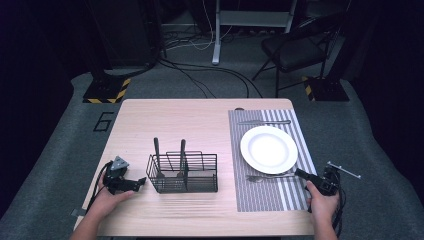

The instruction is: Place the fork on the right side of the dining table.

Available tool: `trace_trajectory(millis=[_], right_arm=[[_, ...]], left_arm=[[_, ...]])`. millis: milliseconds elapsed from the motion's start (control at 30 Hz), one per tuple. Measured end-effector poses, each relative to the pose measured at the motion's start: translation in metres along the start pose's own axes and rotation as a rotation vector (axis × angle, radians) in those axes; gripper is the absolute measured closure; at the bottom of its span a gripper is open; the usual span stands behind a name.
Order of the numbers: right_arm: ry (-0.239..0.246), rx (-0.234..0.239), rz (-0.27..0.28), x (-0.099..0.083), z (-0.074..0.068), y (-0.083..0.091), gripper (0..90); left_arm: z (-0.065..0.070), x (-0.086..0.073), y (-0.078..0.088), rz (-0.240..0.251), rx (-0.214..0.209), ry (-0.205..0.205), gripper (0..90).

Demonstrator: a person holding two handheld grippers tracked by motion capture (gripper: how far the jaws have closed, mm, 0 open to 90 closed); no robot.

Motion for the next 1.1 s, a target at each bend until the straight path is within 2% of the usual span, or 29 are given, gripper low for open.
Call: trace_trajectory(millis=[167,333,400,533,667,867,1100], right_arm=[[0.011,-0.015,-0.002,0.0,0.001,0.0,73.3],[0.057,-0.061,-0.016,-0.002,0.005,-0.001,73.2],[0.049,-0.065,-0.017,-0.002,0.005,0.0,72.3],[0.052,-0.068,0.013,0.001,0.006,0.005,71.8],[0.084,-0.079,0.026,0.002,0.004,0.009,70.4],[0.166,-0.073,0.045,0.005,-0.012,0.011,65.6],[0.306,-0.027,0.069,0.009,-0.045,0.011,58.6]], left_arm=[[0.0,0.0,0.0,-0.002,0.0,-0.002,0.3],[0.0,0.0,0.0,-0.002,0.0,-0.002,0.3],[0.0,0.0,0.0,-0.002,0.0,-0.001,0.2],[0.0,0.0,0.0,-0.002,-0.001,0.0,0.2],[0.0,0.0,0.0,-0.003,-0.001,0.0,0.3],[0.0,0.0,0.0,-0.003,0.0,-0.001,0.3],[0.0,0.0,0.0,-0.003,-0.001,0.0,0.3]])
Point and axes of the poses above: each handheld gripper's, and its own axes: y roughly backward along the jaws, x roughly out of its top, z roughly to its right, the point moved 4 cm from there along -y, roughly forward along the jaws, and after that the axes turned 14 degrees about y, right-handed, at the moved point
